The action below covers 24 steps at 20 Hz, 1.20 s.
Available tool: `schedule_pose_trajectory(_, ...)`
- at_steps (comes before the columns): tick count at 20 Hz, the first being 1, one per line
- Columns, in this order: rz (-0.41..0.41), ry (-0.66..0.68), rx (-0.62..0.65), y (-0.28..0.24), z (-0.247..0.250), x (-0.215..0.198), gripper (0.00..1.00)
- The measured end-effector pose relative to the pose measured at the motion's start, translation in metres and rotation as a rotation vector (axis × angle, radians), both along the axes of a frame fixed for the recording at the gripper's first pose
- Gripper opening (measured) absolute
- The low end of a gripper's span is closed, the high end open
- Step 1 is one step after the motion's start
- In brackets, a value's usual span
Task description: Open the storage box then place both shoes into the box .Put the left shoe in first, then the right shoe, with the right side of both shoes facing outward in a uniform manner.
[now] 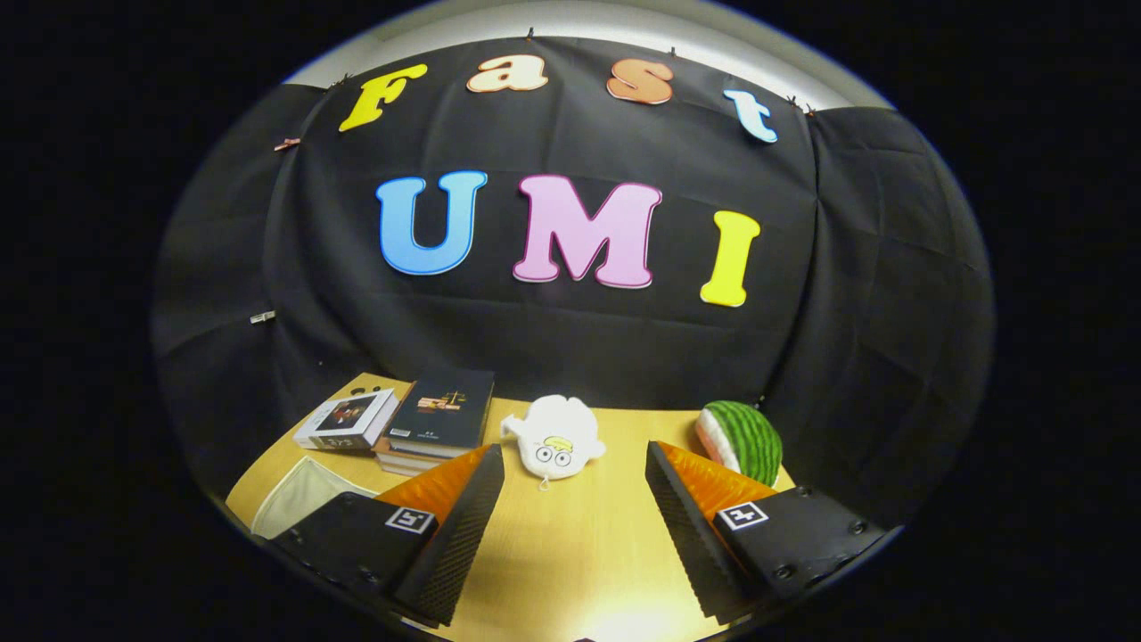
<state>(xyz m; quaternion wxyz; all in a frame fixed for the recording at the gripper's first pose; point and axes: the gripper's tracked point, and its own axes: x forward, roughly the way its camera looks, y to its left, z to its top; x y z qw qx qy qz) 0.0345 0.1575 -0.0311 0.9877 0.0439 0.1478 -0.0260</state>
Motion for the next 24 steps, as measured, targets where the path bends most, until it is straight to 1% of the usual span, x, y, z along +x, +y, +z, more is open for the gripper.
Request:
schedule_pose_trajectory(4,-0.008,-0.093,-0.035,-0.032,0.030,-0.005,0.98)
schedule_pose_trajectory(9,-0.007,-0.135,-0.046,-0.060,0.042,-0.017,0.98)
schedule_pose_trajectory(15,-0.048,-0.168,-0.033,-0.098,0.043,-0.027,0.98)
schedule_pose_trajectory(18,-0.054,-0.162,-0.025,-0.112,0.038,-0.027,0.98)
schedule_pose_trajectory(22,-0.086,-0.163,0.009,-0.129,0.025,-0.022,0.98)
schedule_pose_trajectory(24,-0.091,-0.164,0.016,-0.134,0.021,-0.026,0.98)
